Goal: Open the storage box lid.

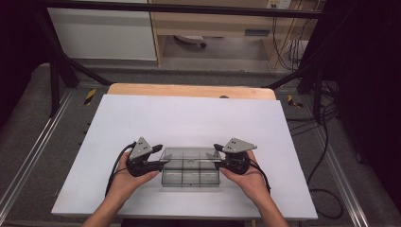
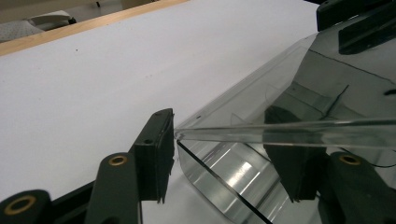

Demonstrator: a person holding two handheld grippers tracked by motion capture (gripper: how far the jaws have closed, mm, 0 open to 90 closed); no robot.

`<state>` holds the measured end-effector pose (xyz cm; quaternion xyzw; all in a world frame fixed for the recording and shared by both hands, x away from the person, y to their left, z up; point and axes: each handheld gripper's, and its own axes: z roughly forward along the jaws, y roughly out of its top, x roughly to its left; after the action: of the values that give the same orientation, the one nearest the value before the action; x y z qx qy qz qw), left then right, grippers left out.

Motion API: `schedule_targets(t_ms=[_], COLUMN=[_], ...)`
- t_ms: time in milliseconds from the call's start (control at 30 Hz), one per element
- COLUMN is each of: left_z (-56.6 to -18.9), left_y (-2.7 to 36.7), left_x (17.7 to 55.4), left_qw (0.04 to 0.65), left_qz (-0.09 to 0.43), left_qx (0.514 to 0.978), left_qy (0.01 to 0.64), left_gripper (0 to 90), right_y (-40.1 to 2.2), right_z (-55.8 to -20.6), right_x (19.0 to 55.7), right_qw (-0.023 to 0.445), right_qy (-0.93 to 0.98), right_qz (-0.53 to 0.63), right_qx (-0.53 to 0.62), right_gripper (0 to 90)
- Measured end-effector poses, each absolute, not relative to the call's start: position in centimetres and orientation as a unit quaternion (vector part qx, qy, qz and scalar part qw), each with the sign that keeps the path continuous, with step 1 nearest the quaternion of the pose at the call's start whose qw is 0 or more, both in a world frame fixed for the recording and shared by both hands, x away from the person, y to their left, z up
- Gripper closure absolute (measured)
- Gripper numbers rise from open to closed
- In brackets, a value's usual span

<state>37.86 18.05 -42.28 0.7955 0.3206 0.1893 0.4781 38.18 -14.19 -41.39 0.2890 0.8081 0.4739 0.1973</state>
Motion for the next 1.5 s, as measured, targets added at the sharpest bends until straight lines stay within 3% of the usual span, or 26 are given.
schedule_targets(t_ms=[267,700,1500], left_z=[-42.5,-42.2,-41.7], left_y=[17.4,17.1,17.1], left_x=[38.4,39.1,39.7], left_qw=[0.481,0.487,0.478], left_qz=[0.195,0.190,0.175], left_qx=[0.795,0.793,0.797], left_qy=[0.315,0.314,0.325], left_gripper=[44.2,53.6,56.1], right_y=[-14.2,-14.5,-14.8], right_z=[-41.4,-41.0,-40.8], right_x=[38.2,38.8,39.8], right_qw=[0.197,0.191,0.194], right_qy=[0.809,0.802,0.823], right_qz=[0.473,0.480,0.447], right_qx=[0.289,0.299,0.292], right_gripper=[53.5,57.8,64.8])
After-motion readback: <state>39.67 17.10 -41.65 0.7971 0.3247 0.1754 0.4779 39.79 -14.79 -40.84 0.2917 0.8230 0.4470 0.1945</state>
